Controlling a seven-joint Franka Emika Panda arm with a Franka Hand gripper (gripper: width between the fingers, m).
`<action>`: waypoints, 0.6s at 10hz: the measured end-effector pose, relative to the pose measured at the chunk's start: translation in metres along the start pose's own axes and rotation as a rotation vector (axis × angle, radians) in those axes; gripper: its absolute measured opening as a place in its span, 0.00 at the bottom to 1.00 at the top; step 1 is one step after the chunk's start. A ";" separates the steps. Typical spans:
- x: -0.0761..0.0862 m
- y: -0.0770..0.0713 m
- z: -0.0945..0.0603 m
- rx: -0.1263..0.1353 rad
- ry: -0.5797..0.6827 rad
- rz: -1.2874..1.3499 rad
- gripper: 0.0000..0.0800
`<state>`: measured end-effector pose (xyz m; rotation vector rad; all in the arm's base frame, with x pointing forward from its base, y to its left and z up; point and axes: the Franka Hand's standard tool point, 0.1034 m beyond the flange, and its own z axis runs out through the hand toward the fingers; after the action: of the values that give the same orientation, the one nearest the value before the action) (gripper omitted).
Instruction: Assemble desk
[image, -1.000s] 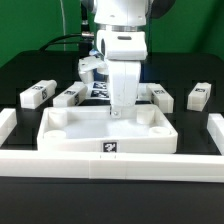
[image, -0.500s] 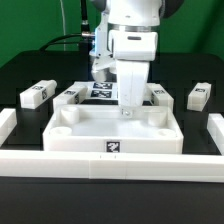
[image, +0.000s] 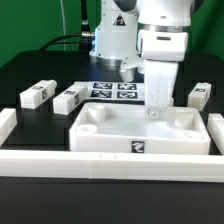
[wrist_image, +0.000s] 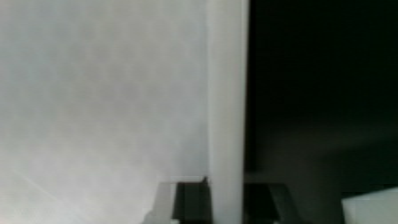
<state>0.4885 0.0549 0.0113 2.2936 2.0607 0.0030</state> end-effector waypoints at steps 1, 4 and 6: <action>0.006 0.000 0.000 0.000 0.002 -0.012 0.08; 0.005 0.003 0.001 -0.010 0.009 -0.051 0.08; 0.001 0.006 0.001 -0.013 0.009 -0.077 0.08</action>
Offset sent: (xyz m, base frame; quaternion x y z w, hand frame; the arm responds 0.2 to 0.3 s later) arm 0.0135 0.0079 -0.0005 -0.0342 0.0313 -0.0560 0.9974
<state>0.4945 0.0554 0.0102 2.2096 2.1456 0.0234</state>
